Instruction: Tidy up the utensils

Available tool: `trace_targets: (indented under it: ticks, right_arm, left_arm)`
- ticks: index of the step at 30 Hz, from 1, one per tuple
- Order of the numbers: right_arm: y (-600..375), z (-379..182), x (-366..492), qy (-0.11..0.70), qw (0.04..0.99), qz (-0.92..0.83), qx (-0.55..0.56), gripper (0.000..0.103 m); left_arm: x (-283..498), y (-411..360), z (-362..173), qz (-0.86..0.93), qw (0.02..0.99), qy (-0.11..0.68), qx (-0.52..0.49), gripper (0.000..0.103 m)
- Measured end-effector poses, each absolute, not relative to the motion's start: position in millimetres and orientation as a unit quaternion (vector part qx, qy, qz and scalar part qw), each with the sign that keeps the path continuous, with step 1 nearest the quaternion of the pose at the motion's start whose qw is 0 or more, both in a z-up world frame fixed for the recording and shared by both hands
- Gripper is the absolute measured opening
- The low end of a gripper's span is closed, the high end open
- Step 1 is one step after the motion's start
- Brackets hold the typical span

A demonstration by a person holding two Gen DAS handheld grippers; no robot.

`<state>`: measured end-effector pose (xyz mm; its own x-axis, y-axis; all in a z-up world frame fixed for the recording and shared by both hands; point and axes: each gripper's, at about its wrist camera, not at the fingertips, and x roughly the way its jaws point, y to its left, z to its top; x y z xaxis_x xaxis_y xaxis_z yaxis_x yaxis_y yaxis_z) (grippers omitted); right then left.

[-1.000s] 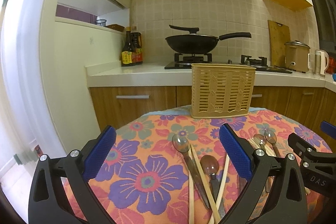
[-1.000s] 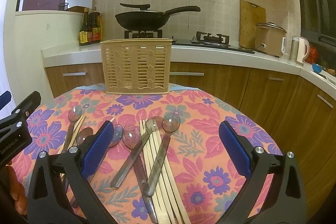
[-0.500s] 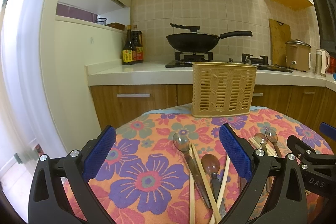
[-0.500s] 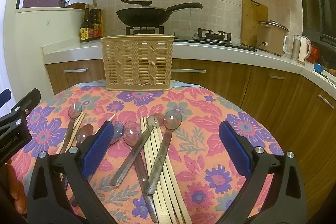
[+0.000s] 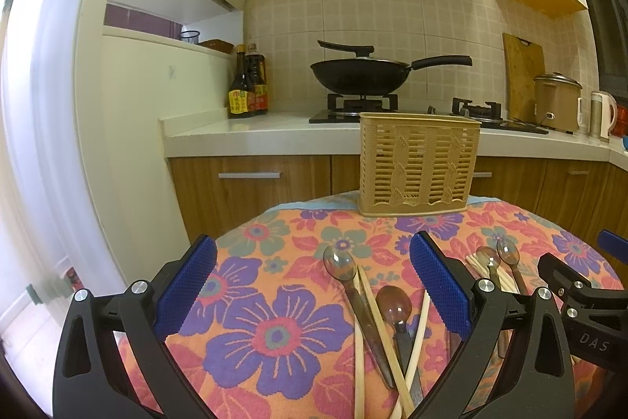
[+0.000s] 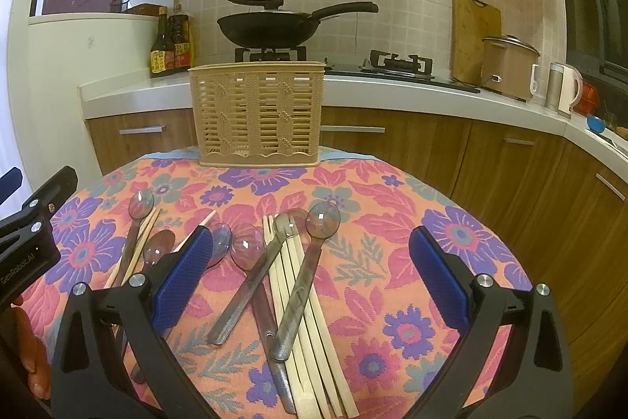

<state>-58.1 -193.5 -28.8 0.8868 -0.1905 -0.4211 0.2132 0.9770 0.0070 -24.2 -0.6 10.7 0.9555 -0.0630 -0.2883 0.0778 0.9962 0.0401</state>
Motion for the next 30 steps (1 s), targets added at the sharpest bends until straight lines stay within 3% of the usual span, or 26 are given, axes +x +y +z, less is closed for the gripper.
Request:
trace_targets:
  ticks: [16,25,26,30]
  right_arm:
    - [-195,-30,-53,0.236,0.965,-0.114,0.022,0.095]
    - [-216,-28,-39,0.338,0.938,-0.056,0.045,0.095]
    - [-217,-26,-39,0.346,0.936,-0.046,0.042,0.095]
    - [-220,-19,-35,0.387,0.922,-0.016,0.024,0.089]
  left_arm:
    - [-23,0,9,-0.038,0.987,0.153,0.021,0.095]
    - [8,36,18,-0.133,0.949,0.284,-0.012,0.094]
    - [16,40,18,-0.149,0.937,0.314,-0.013,0.092]
    - [44,51,2,-0.221,0.876,0.428,-0.035,0.065]
